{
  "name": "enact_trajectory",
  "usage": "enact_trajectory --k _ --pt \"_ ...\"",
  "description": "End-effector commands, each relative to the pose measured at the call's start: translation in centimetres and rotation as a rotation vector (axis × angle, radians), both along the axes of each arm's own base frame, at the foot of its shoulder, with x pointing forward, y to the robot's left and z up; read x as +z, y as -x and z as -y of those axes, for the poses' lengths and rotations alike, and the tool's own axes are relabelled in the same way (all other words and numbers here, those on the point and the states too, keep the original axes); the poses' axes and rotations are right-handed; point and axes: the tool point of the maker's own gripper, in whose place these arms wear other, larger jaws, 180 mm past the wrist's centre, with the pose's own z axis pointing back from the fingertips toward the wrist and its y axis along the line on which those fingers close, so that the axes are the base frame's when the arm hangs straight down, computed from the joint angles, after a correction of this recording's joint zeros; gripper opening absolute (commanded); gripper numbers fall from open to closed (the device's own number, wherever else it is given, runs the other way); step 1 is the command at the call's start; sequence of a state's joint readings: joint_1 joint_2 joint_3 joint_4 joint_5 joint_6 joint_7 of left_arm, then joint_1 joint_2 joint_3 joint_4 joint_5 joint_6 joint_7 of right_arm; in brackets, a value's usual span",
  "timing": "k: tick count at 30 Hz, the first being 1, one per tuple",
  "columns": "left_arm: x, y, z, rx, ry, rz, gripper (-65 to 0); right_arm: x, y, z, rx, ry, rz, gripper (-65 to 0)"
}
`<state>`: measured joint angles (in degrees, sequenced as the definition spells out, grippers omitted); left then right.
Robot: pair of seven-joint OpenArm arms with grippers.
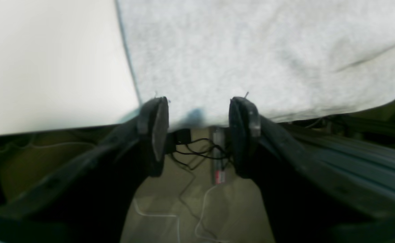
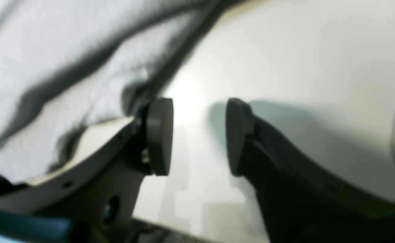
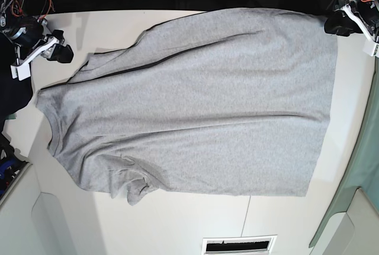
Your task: Layout the t-shirt on the table in an organized manner, then fold the t-shirt properly
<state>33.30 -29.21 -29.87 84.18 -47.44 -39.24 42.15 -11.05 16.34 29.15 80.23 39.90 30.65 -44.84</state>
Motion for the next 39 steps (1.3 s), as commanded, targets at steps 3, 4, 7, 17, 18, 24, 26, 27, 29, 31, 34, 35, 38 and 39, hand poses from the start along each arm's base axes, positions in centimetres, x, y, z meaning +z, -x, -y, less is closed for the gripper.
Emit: enact_trajectory --k 3,4,7,17,18,24,26,27,29,31,34,35,38,39 --pt "0.6 -0.7 -0.9 0.002 -0.019 0.033 -33.2 0.7 -1.6 -0.1 -0.001 -0.008 0.047 -39.1" --pt "0.6 -0.8 -0.9 0.002 -0.024 0.036 -33.2 0.5 -1.8 -0.4 0.0 -0.012 0.045 -39.1" --pt "0.6 -0.8 -1.0 0.001 -0.028 0.036 -33.2 0.0 -2.3 -1.6 0.016 -0.035 0.037 -39.1" --pt "0.6 -1.2 -1.6 0.038 -0.043 0.037 -34.8 -0.8 -3.2 -4.9 0.115 -0.049 0.019 -40.9" --pt "0.5 -1.1 -1.8 0.05 -0.051 0.032 -38.3 -0.8 -3.2 -4.9 0.116 -0.05 0.018 -44.6" --pt "0.9 -1.8 -2.4 0.076 -0.074 0.076 -65.0 -0.5 -3.6 -4.7 0.105 -0.046 0.043 -65.0" --pt "1.0 -1.8 -2.5 0.07 -0.076 0.074 -65.0 -0.4 -3.4 -4.7 0.114 -0.047 0.03 -65.0" --pt "1.1 -1.9 -2.4 0.058 -0.074 0.076 -65.0 -0.3 -3.3 -4.7 0.123 -0.044 0.02 -65.0" --pt "1.4 -1.8 -2.0 0.004 -0.066 0.072 -65.0 0.3 -3.1 -4.6 0.136 -0.037 0.013 -65.0" --pt "2.1 -1.8 -1.6 -0.019 -0.035 0.082 -65.0 1.5 -3.2 -4.1 0.13 -0.04 0.034 -65.0" --pt "3.2 -1.6 -1.1 -0.037 -0.009 0.097 -65.0 2.9 -2.9 -2.9 0.119 -0.012 0.067 -65.0" --pt "3.7 -1.8 -0.9 -0.051 -0.008 0.107 -65.0 3.4 -2.8 -2.5 0.114 -0.002 0.08 -65.0" --pt "5.0 -2.5 0.0 -0.098 -0.015 0.139 -65.0 4.5 -2.7 -1.7 0.116 0.026 0.1 -65.0" --pt "5.4 -2.7 0.3 -0.112 -0.019 0.147 -65.0 4.6 -2.5 -1.6 0.121 0.033 0.099 -65.0"
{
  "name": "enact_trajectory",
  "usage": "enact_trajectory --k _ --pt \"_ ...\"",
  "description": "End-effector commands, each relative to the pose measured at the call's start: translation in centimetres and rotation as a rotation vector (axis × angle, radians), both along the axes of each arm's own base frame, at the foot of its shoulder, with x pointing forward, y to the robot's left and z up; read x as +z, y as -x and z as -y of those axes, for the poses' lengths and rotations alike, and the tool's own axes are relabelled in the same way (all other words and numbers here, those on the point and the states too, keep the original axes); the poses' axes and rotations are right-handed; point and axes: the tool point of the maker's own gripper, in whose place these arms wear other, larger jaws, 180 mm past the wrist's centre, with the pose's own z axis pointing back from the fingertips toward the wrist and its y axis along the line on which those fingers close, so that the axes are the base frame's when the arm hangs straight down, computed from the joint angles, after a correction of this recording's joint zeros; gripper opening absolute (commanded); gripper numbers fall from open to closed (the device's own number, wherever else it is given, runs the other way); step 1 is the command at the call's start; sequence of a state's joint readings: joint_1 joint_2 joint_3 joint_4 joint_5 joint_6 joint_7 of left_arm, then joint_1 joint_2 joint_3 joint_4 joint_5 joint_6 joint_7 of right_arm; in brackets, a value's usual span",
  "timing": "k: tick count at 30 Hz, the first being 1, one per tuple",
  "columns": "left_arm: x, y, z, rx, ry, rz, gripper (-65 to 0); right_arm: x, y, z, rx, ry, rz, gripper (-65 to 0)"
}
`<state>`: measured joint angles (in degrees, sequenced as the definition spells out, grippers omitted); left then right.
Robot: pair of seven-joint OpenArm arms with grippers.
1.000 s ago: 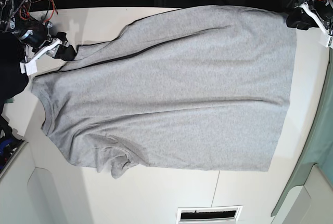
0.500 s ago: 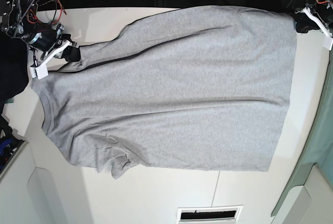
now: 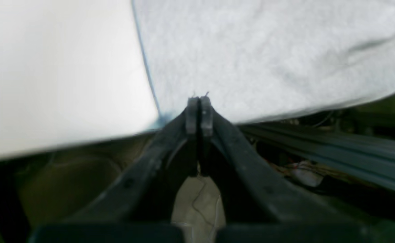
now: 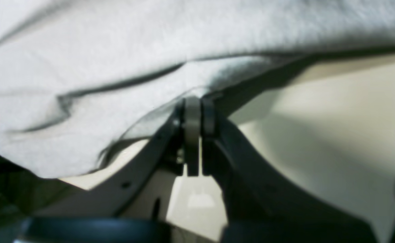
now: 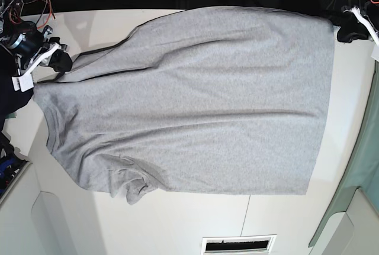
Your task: Layout the t-shirt on the table in an organized manner, then fold the t-shirt properly
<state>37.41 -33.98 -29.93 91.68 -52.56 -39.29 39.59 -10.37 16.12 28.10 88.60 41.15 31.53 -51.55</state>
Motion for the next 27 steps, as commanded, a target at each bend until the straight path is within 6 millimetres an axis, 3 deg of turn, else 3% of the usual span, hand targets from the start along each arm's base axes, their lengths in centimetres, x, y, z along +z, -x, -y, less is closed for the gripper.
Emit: enact_trajectory --k 1,5,9,12,14,19,27 --pt "1.3 -0.9 0.1 -0.033 -0.009 0.039 -65.0 1.7 -1.0 0.6 0.004 0.01 0.06 -65.0" --pt "1.6 -1.0 0.4 -0.051 -0.016 0.038 -65.0 2.0 -1.1 0.6 0.01 0.017 0.071 -65.0" --pt "0.6 -0.2 -0.4 -0.044 -0.045 -0.004 -65.0 2.1 -1.3 0.6 0.005 0.016 0.081 -65.0" --pt "-0.9 1.0 -2.1 0.013 -0.071 -0.061 -39.4 2.2 -1.3 0.6 0.004 0.016 0.084 -65.0" --pt "-1.7 1.7 -2.9 0.062 -0.058 -0.08 -32.0 2.2 -1.3 0.6 0.004 0.016 0.085 -65.0" --pt "-2.6 1.9 -4.0 0.128 -0.039 -0.061 -32.0 2.3 -1.5 0.6 -0.001 0.014 0.096 -65.0" --pt "-2.9 1.9 -3.7 0.085 -0.058 -0.071 -32.0 2.4 -1.7 0.6 -0.005 0.012 0.103 -65.0"
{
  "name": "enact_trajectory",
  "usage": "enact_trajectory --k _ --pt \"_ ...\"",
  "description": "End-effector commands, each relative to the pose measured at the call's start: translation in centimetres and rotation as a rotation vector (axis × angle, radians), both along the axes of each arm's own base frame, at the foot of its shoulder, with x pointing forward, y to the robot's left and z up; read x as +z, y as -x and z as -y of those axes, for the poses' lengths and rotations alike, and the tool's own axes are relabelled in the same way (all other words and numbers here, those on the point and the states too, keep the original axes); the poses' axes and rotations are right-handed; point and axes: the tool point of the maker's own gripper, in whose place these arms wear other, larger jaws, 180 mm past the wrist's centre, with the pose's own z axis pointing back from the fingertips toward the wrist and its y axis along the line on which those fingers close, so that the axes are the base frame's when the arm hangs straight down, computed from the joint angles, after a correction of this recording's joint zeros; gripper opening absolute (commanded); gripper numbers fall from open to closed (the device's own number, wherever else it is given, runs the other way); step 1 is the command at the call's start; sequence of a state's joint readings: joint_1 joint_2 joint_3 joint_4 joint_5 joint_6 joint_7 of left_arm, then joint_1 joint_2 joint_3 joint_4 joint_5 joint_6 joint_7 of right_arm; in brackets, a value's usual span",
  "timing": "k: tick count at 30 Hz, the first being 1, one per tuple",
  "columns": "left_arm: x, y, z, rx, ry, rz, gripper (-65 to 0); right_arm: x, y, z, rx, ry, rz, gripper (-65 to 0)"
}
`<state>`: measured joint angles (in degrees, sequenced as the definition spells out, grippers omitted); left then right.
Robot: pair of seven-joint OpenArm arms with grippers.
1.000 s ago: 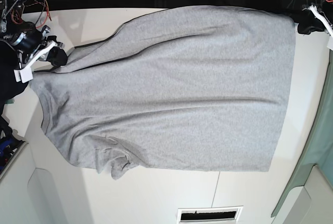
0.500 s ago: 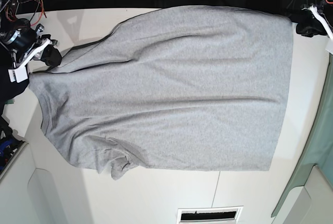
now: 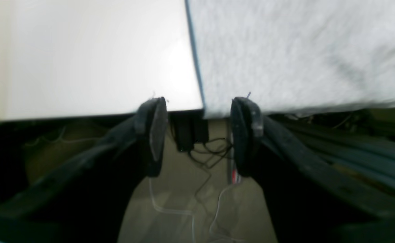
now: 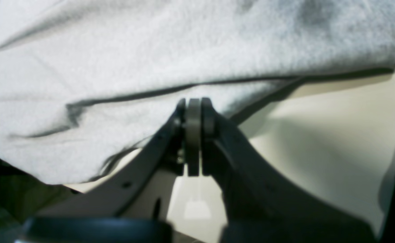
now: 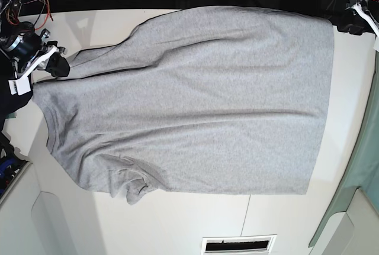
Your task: Layout the t-shirt on the table in an organized manner, then fold the t-shirt properly
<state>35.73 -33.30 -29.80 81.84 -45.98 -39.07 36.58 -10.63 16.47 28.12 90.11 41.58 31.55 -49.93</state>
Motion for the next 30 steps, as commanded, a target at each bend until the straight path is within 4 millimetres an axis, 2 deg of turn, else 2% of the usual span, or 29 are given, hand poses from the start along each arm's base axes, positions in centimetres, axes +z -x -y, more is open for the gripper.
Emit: enact_trajectory --k 1,6,11,19,22,30 --pt "0.8 -0.6 -0.5 -0.012 -0.012 0.026 -32.0 1.3 -1.0 0.5 -0.003 0.004 0.057 -65.0" --pt "0.8 -0.7 -0.6 -0.007 -0.017 0.027 -32.0 1.5 -1.2 0.5 -0.01 0.002 0.073 -65.0" --pt "1.1 -1.6 -0.4 -0.009 -0.017 0.065 -32.0 1.5 -1.2 0.5 -0.01 0.003 0.072 -65.0" --pt "-1.0 -3.1 1.9 -0.081 -0.051 0.017 -32.0 1.5 -1.2 0.5 -0.008 0.004 0.068 -65.0" --pt "-1.7 -3.0 2.3 -0.105 -0.076 -0.009 -32.0 1.4 -1.1 0.5 -0.006 0.004 0.064 -65.0" --pt "-2.1 -2.7 1.6 -0.1 -0.12 -0.03 -32.1 1.4 -1.1 0.5 -0.006 0.004 0.064 -65.0"
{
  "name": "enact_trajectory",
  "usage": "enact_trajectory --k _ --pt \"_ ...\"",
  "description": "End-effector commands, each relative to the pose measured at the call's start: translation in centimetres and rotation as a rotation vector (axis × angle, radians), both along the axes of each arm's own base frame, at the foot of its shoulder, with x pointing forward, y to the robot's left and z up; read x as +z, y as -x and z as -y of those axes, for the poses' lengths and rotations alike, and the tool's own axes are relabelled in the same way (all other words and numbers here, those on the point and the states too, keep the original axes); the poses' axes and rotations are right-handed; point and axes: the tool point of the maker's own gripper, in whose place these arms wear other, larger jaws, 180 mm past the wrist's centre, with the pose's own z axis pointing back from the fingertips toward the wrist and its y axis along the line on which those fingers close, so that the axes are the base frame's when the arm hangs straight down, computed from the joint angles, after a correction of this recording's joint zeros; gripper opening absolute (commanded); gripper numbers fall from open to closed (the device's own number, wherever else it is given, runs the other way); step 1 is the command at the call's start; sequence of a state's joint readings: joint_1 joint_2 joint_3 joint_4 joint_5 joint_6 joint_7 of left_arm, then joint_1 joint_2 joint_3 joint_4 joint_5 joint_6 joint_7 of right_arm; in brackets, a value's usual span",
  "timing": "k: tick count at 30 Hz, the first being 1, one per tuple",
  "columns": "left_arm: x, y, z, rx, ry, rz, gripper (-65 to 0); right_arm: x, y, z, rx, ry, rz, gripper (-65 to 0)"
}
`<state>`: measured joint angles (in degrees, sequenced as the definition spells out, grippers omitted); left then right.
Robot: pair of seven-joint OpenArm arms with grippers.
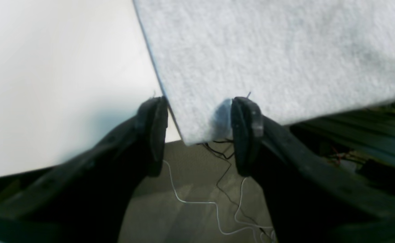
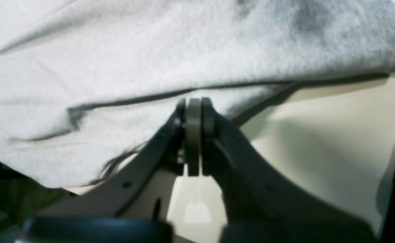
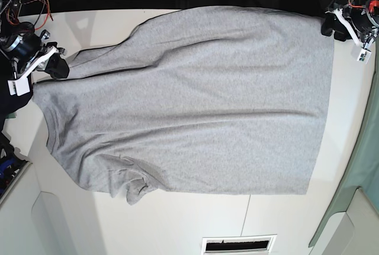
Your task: Layout the t-shirt on the table in an organized manner, then fold the t-shirt properly
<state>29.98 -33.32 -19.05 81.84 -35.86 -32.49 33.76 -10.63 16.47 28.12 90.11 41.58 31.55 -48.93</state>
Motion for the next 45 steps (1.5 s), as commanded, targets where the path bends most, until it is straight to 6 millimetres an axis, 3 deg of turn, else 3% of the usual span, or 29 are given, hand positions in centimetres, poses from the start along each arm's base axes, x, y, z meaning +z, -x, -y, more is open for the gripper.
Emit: enact_trajectory --k 1,8,17,21,28,30,34,38,45 --pt "0.7 -0.5 -0.7 -0.004 -0.021 0.016 -32.1 1.2 -0.9 0.4 0.0 0.005 0.048 -65.0" --pt "1.4 -1.7 -1.1 -0.013 -0.045 0.091 -32.1 1.2 -0.8 0.5 0.001 0.009 0.046 -65.0" --pt "0.2 -0.6 -1.5 -0.002 -0.025 0.043 -32.1 1.2 -0.9 0.5 0.0 0.007 0.048 -65.0" --pt "-0.6 0.9 0.4 -0.081 0.034 -0.015 -32.1 1.3 -0.9 0.5 0.0 0.006 0.049 -65.0" --pt "-0.7 0.6 1.9 -0.048 0.108 0.01 -32.2 1.2 -0.9 0.5 0.001 0.008 0.047 -65.0" --pt "-0.8 0.7 2.2 -0.055 0.112 0.004 -39.4 1.2 -0.9 0.5 0.001 0.007 0.047 -65.0" --pt "-1.0 0.9 2.7 -0.069 0.12 -0.005 -65.0 1.2 -0.9 0.5 0.001 0.007 0.047 -65.0" --pt "0.1 0.1 3.4 -0.084 0.144 0.028 -65.0 1.1 -0.7 0.4 0.004 0.008 0.039 -65.0" --pt "5.4 -2.5 5.7 -0.179 0.23 0.088 -65.0 1.1 -0.3 0.4 0.004 -0.012 0.021 -65.0"
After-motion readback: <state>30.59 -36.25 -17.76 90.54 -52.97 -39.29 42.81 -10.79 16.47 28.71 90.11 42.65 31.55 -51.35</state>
